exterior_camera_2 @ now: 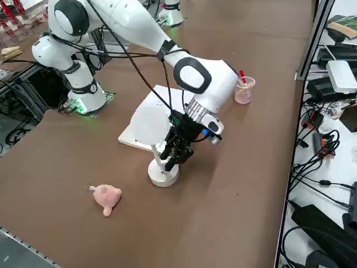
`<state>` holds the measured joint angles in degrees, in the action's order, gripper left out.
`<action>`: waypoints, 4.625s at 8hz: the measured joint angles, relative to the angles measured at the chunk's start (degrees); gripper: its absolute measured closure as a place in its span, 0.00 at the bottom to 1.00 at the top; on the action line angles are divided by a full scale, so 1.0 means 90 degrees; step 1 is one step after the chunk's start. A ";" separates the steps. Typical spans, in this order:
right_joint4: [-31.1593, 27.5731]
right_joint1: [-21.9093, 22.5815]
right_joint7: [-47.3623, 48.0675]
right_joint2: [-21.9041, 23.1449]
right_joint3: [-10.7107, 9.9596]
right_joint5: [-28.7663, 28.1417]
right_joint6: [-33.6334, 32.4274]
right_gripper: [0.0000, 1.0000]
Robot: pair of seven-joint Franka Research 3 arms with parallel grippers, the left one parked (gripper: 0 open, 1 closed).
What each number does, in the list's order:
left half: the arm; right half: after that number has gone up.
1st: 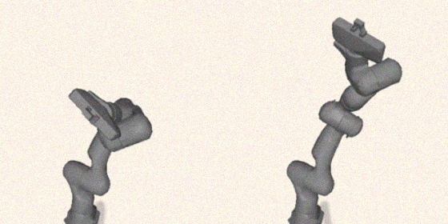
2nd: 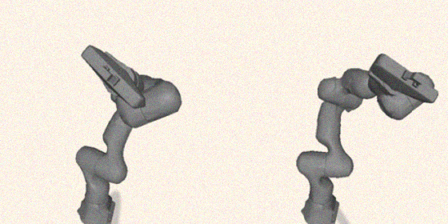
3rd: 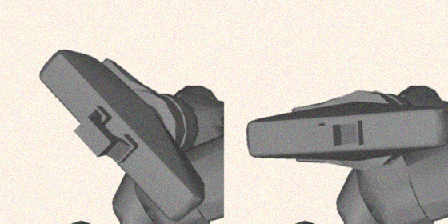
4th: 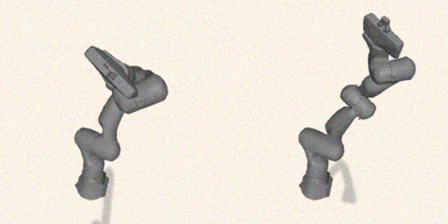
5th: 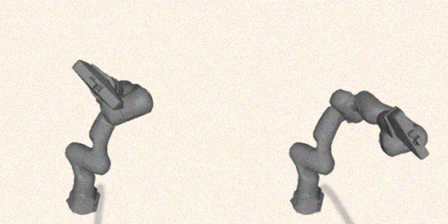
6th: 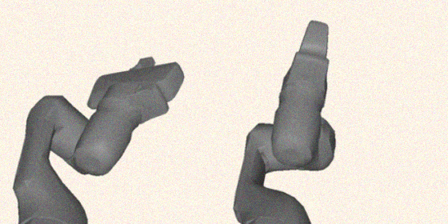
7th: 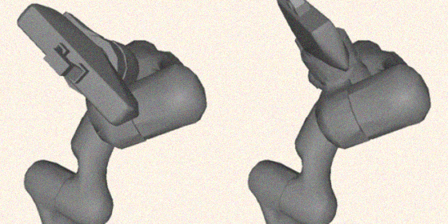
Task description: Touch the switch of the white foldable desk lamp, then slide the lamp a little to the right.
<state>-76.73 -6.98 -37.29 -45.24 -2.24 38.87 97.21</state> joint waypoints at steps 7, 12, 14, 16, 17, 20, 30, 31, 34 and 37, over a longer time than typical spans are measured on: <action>0.0584 0.1142 -0.0336 0.0551 0.0102 0.0004 -0.0119 0.00; 0.0577 0.1901 0.0191 0.2336 0.0153 -0.1973 -0.1997 0.00; 0.0217 0.2048 0.1285 0.3211 0.0166 -0.2471 -0.2315 0.00; -0.0544 0.2092 0.2480 0.4280 0.0167 -0.3085 -0.2497 0.00; -0.1079 0.2094 0.3187 0.4949 0.0164 -0.3364 -0.2553 0.00; -0.2231 0.2087 0.4386 0.6641 0.0168 -0.3789 -0.2405 0.00; -0.1340 0.1125 0.5190 0.5448 0.0630 -0.4072 -0.1530 0.00; -0.1342 0.1126 0.5199 0.5287 0.0672 -0.4062 -0.1387 0.00; -0.1344 0.1088 0.5268 0.4939 0.0650 -0.4067 -0.1176 0.00; -0.1419 0.0974 0.5243 0.4904 0.0390 -0.4102 -0.1150 0.00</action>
<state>-89.49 1.78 9.90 -1.11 1.27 1.95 86.86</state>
